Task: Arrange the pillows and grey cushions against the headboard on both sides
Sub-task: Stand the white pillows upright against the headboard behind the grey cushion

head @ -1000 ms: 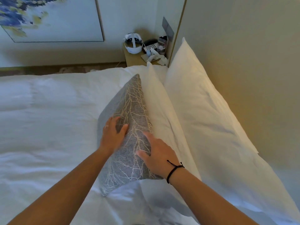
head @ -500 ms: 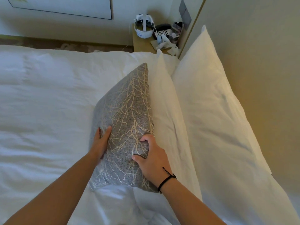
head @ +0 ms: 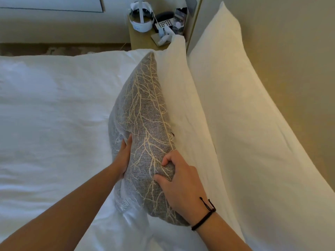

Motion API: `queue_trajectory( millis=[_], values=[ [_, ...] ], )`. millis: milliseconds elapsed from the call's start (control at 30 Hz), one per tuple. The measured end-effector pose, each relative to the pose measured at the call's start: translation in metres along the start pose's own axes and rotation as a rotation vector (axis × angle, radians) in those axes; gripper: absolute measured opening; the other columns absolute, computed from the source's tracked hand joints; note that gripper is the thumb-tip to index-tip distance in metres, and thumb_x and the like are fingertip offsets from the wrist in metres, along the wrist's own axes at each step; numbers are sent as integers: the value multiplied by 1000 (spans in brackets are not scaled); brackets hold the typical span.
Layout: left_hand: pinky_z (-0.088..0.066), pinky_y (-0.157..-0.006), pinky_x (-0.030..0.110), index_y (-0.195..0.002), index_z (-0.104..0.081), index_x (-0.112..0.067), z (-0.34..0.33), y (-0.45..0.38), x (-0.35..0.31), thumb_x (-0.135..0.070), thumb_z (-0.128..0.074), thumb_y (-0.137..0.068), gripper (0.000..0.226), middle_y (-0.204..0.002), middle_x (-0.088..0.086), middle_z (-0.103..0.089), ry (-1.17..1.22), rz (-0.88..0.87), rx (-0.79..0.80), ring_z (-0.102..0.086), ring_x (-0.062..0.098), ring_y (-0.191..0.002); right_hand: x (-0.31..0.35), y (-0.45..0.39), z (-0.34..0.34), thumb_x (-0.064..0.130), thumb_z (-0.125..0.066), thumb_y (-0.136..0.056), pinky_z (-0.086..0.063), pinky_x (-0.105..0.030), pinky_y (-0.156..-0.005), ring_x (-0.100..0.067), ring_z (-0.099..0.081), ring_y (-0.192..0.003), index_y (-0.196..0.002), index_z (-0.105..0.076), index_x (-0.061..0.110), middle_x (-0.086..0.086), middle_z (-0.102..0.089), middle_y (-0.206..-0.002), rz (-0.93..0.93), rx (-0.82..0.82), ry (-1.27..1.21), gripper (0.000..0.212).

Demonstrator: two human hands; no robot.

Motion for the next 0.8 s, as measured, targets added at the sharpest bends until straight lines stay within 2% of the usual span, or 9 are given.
queue_trajectory(
  millis=[100,233,300,400,500,633,700,733,800],
  values=[
    [-33,-111,61,-154,-20,-36,11,2,-2,-89,-37,-72,98,-155,10,-36,-57,-63,-140,-41,35,-137,4,-10,-14,37,-71,-82,-36,-28,-40,-9,-42,-42,-94,-39,37,3,-52,-56,6,14,55,34],
    [-28,-116,55,-156,-12,-35,8,28,-8,-83,-35,-79,94,-161,2,-25,-40,-163,-219,-30,28,-145,2,-3,-6,46,-71,-80,-33,-23,-44,-7,-43,-44,-96,-38,40,6,-53,-57,4,10,118,37],
    [-20,-120,53,-157,-6,-35,2,48,-18,-82,-28,-82,91,-164,-2,-16,-148,-276,-257,-20,24,-149,1,7,3,55,-70,-78,-33,-23,-48,-4,-46,-50,-101,-41,46,10,-53,-61,24,29,147,38],
    [-10,-121,54,-156,-1,-39,-19,83,-32,-85,-23,-83,89,-166,-4,-5,-414,-434,-285,-6,23,-152,-1,31,17,67,-62,-76,-36,-19,-59,1,-51,-68,-113,-43,52,19,-53,-79,82,5,171,44],
    [-7,-119,60,-148,6,-56,-49,119,-38,-92,-27,-73,89,-166,-7,6,-664,-551,-279,3,24,-152,-21,66,38,75,-54,-76,-40,-18,-77,4,-50,-94,-119,-45,49,24,-49,-101,50,-127,171,51],
    [-6,-114,69,-141,17,-64,-70,147,-25,-96,-24,-70,88,-164,-5,18,-880,-606,-303,11,30,-151,-76,133,60,69,-66,-72,-39,-25,-96,-5,-41,-115,-130,-46,36,16,-44,-119,-129,-206,278,69],
    [-6,-112,72,-140,19,-64,-77,156,-14,-97,-25,-69,90,-164,-2,19,-925,-624,-310,13,32,-150,-105,169,60,66,-71,-69,-41,-24,-93,-6,-43,-116,-131,-41,37,15,-43,-122,-283,-136,262,74],
    [-6,-110,72,-141,19,-63,-80,160,-9,-97,-26,-68,92,-164,-1,19,-948,-632,-313,14,33,-150,-116,186,58,65,-71,-69,-43,-21,-85,-4,-49,-109,-127,-41,42,17,-48,-118,-358,-99,228,69],
    [-6,-109,73,-142,20,-62,-87,167,-1,-98,-27,-67,95,-163,-2,22,-980,-630,-311,17,33,-149,-129,210,56,60,-67,-75,-44,-18,-66,-2,-60,-82,-101,-53,43,15,-63,-95,-441,-45,246,34]
  ],
)
Point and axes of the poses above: each hand's wrist, its own y-axis away from the middle knuckle, its own z-axis out of the back of the hand, x = y × z, the point moved 4 cm from there along -y, towards the middle knuckle
